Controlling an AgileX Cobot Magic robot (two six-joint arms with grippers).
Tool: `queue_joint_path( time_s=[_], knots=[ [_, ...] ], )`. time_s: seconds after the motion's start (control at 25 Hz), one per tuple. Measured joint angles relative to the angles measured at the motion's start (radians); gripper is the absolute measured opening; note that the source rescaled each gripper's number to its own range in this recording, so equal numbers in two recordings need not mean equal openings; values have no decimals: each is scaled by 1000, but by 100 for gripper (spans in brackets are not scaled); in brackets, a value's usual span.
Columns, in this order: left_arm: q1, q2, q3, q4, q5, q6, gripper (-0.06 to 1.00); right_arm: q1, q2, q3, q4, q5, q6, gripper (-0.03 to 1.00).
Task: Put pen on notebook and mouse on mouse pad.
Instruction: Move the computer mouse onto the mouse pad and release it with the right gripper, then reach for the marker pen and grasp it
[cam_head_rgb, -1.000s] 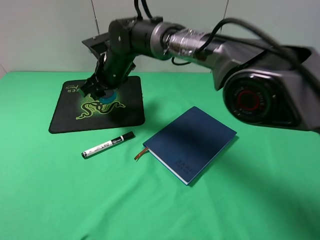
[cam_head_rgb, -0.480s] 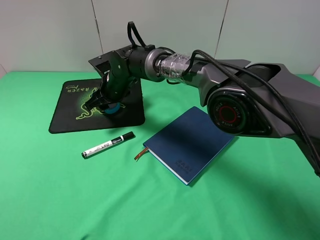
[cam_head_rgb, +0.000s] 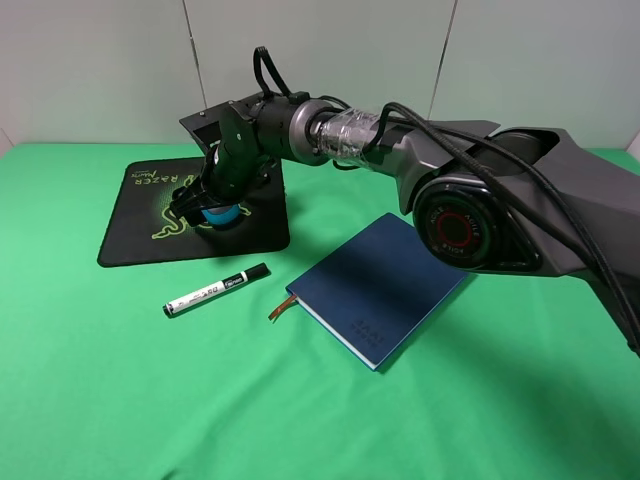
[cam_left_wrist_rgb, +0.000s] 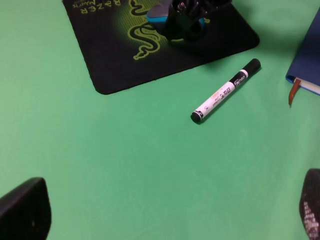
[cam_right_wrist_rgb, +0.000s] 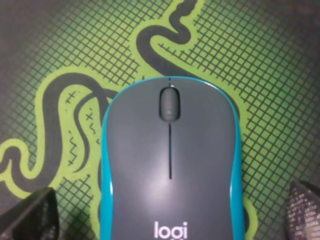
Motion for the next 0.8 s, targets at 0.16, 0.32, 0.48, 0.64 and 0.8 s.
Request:
queue_joint_path(
  time_s=[0.16,0.32,0.48,0.64,0.8],
  knots=[
    [0,0,0,0,0,0,100,0,-1,0,0,1,1,100],
    [0,0,0,0,0,0,100,0,-30,0,0,49,1,100],
    [0,0,0,0,0,0,100,0,-110,0,0,165,4,100],
    [0,0,0,0,0,0,100,0,-205,-3,0,340,4,100],
    [0,0,0,0,0,0,100,0,-290,-4,0,480,-12,100]
  ],
)
